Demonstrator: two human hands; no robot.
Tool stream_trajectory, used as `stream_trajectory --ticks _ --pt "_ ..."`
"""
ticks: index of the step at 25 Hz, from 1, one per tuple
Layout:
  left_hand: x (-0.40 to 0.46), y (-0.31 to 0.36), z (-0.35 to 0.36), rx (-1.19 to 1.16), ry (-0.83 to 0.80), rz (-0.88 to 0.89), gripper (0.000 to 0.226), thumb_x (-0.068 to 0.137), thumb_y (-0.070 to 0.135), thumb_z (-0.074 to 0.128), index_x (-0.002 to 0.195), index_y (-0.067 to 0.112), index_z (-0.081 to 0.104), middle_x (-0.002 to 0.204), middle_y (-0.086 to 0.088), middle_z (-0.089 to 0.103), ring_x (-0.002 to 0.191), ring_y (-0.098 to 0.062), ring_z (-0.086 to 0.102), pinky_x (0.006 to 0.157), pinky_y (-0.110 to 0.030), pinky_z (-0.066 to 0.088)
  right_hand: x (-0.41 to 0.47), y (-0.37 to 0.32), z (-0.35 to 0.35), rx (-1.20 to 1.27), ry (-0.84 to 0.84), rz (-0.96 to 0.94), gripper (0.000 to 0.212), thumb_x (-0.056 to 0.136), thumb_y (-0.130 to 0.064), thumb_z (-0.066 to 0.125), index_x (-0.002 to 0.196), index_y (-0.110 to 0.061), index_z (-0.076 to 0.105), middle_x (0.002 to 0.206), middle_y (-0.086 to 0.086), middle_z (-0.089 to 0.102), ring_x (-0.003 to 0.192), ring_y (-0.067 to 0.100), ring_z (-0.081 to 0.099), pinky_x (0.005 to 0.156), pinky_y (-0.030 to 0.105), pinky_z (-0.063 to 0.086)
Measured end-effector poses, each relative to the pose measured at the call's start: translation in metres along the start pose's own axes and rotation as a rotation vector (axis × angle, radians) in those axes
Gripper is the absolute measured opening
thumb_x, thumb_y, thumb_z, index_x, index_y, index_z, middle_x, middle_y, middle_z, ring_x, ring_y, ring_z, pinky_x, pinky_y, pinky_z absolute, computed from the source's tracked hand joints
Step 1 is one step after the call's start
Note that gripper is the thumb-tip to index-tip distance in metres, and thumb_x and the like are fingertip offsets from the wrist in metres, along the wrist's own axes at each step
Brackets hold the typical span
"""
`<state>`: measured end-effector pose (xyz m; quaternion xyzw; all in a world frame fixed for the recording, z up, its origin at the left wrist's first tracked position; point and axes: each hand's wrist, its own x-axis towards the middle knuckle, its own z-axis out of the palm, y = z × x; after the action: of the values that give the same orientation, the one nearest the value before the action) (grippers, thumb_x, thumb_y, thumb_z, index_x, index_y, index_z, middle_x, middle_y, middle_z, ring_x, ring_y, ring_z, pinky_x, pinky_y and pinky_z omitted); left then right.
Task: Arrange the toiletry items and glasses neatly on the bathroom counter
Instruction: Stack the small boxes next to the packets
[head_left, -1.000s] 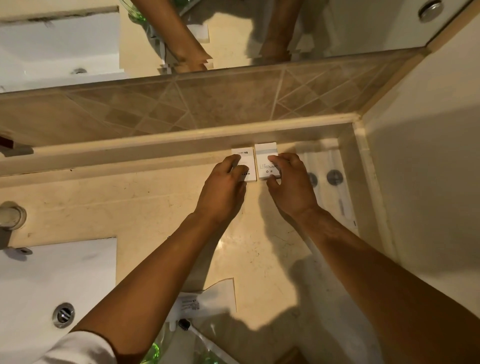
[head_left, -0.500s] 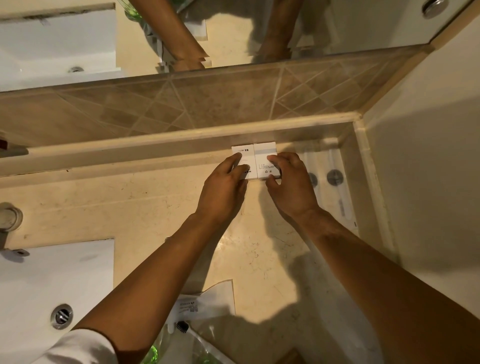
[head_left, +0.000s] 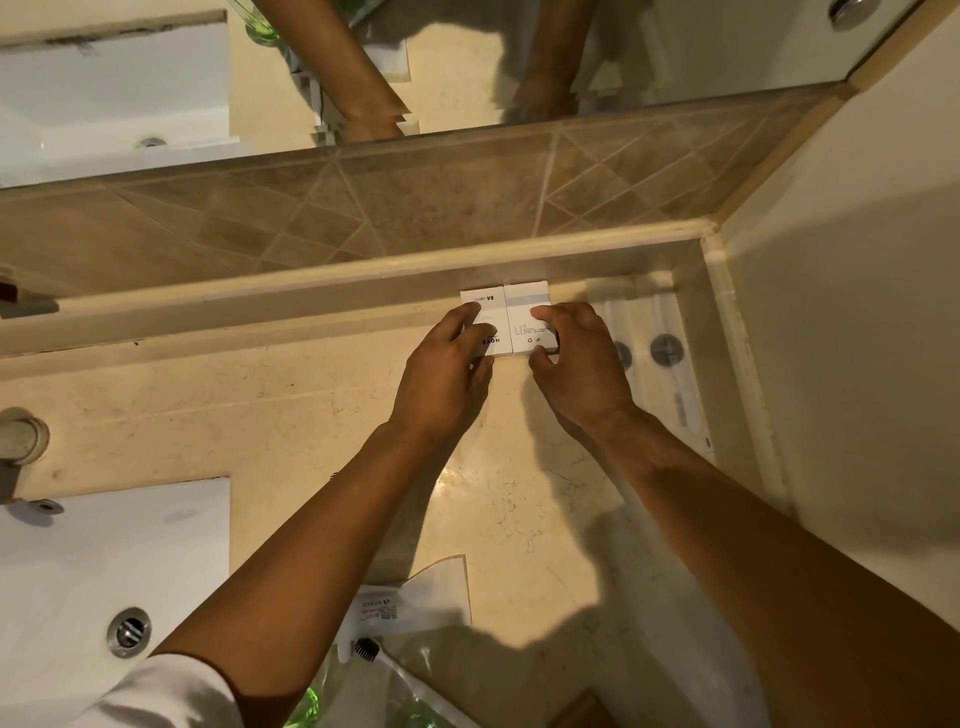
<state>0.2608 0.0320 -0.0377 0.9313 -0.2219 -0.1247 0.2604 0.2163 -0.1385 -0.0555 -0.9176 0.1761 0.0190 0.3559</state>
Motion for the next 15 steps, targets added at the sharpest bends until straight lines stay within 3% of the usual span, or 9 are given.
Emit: stream_trajectory --ticks 7,12,15 --pt "0.000 0.000 0.003 0.112 0.009 0.051 0.051 0.090 0.021 0.066 0.138 0.013 0.053 0.153 -0.014 0.041 0.142 -0.031 0.036 0.114 -0.045 0.039 -0.001 -0.002 -0.001 -0.013 0.004 0.018 0.058 0.092 -0.021 0.069 0.144 -0.022 0.045 0.141 0.007 0.047 0.127 0.023 0.053 0.097 0.031 0.056" --pt "-0.012 0.004 -0.006 0.120 0.019 0.089 0.061 0.088 0.031 0.067 0.144 0.012 0.049 0.155 -0.016 0.038 0.142 -0.033 0.036 0.116 -0.046 0.035 -0.017 -0.002 -0.007 0.031 0.077 0.010 0.060 0.089 -0.022 0.072 0.142 -0.020 0.044 0.141 0.009 0.047 0.126 0.024 0.055 0.100 0.027 0.049" --pt "-0.033 0.011 -0.015 0.108 0.031 0.109 0.057 0.090 0.034 0.064 0.140 0.009 0.052 0.149 -0.018 0.044 0.137 -0.035 0.041 0.114 -0.044 0.037 -0.044 0.000 -0.013 0.042 0.088 0.036 0.054 0.089 -0.017 0.070 0.138 -0.019 0.048 0.144 0.008 0.043 0.130 0.027 0.052 0.108 0.039 0.050"
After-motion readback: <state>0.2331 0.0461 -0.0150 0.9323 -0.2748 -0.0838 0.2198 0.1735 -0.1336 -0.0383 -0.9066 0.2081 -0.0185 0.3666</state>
